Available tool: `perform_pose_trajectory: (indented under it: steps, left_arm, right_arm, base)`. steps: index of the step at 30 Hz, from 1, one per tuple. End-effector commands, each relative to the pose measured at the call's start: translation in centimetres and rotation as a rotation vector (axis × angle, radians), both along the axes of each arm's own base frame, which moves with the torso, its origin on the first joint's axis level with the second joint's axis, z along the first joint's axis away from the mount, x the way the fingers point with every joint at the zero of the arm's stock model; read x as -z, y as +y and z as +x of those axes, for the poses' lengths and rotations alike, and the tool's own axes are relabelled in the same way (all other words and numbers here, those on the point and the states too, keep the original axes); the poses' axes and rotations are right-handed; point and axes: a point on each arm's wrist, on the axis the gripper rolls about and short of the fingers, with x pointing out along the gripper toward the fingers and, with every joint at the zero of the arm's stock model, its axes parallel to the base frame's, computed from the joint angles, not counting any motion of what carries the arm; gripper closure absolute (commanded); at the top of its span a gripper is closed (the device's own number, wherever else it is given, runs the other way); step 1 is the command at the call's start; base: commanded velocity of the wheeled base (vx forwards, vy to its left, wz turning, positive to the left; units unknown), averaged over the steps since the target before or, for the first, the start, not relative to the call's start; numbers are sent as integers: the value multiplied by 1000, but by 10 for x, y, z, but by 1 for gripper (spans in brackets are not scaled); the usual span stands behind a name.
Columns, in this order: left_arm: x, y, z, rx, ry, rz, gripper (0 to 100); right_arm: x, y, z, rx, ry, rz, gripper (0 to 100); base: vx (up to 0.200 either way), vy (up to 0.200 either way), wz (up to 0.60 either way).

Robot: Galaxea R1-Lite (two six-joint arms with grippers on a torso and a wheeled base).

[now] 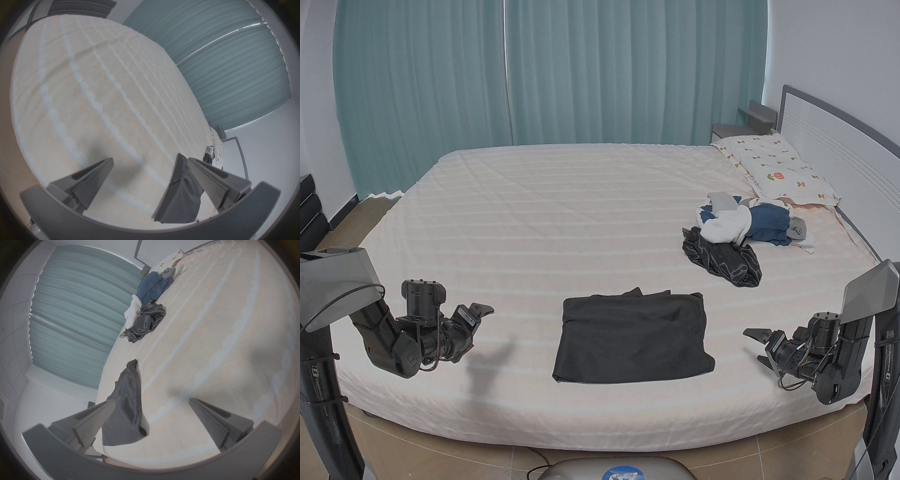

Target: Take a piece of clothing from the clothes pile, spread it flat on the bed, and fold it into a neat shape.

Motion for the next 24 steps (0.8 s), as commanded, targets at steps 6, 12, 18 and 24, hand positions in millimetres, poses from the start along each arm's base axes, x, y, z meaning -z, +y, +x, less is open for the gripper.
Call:
perform_pose_trajectory:
  steps: [6,12,18,24]
  left_arm:
    - [1,-15,4,25,-9,13,0]
    - [8,-13,7,9,1,23,0]
    - [10,-17,9,26,1,19,0]
    - [5,-30,14,57,-24,20,0]
  right_arm:
    - [0,1,0,-1,-8,-2,0]
    - [1,1,0,-2,-6,-4,0]
    - [1,2,0,-3,-6,-5,0]
    - [1,2,-1,-5,-3,-5,0]
  base:
    - [0,-200,0]
    - [0,0,0]
    - [100,0,0]
    - [200,0,0]
